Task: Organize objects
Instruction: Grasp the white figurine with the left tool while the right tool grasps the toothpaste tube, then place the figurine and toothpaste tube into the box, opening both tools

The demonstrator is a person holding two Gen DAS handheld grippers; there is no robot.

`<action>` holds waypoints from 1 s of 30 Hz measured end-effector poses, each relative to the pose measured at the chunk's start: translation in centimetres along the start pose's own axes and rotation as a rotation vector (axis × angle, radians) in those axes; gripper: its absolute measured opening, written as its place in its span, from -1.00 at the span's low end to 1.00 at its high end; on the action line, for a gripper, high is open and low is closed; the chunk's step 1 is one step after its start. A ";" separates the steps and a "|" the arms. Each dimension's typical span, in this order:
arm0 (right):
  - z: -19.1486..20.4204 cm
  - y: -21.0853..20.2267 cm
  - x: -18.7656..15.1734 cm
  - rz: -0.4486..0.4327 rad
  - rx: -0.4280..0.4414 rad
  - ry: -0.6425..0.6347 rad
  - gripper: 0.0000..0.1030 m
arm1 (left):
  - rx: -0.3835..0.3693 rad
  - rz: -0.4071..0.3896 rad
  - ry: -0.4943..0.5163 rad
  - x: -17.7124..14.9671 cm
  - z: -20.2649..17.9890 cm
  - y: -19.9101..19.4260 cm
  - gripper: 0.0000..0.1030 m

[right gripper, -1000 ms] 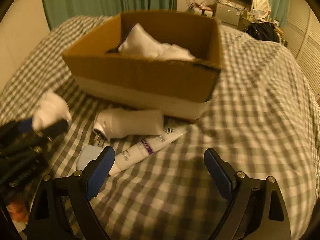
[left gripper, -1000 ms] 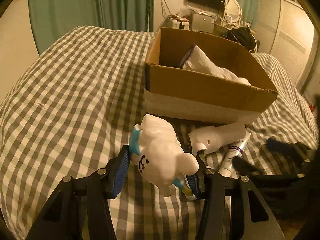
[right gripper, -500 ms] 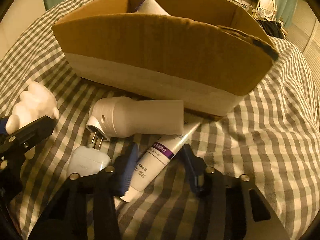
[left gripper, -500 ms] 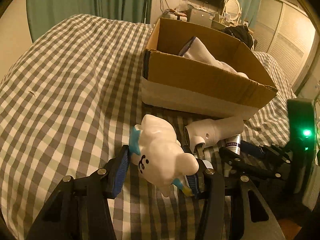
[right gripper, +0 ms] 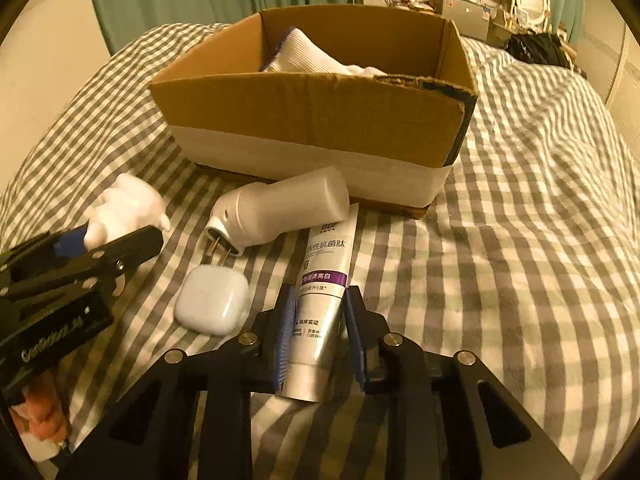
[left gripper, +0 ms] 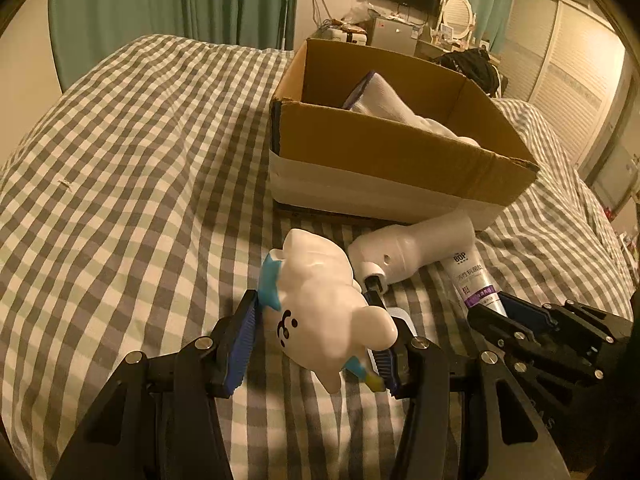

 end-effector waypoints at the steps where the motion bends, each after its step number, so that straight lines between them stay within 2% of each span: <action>1: 0.2 -0.5 -0.2 -0.008 -0.007 -0.007 -0.54 | 0.001 -0.001 0.003 -0.1 -0.1 -0.2 0.03; 5: 0.0 -2.6 -1.4 -0.071 -0.025 -0.007 -0.55 | 0.017 -0.009 0.017 -0.7 -0.5 -1.1 0.03; 17: -0.5 -9.7 -0.6 -0.218 -0.042 0.014 -0.56 | 0.006 -0.070 0.041 0.1 -2.6 -5.5 0.03; 24: -0.1 -14.7 1.3 -0.326 -0.022 -0.005 -0.56 | -0.009 -0.160 0.089 2.8 -4.4 -9.8 0.03; 30: 0.5 -19.2 4.6 -0.446 0.000 -0.056 -0.56 | -0.024 -0.241 0.104 6.9 -4.9 -12.8 0.03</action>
Point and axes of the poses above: each gripper's, at about its wrist camera, not at the fingertips, and y roughly the way its jaws point, z to its left, x to its top, the point moved 9 cm from there along y, roughly the way its jaws point, and after that the axes turned 6 degrees about z, right-handed, at the moved point
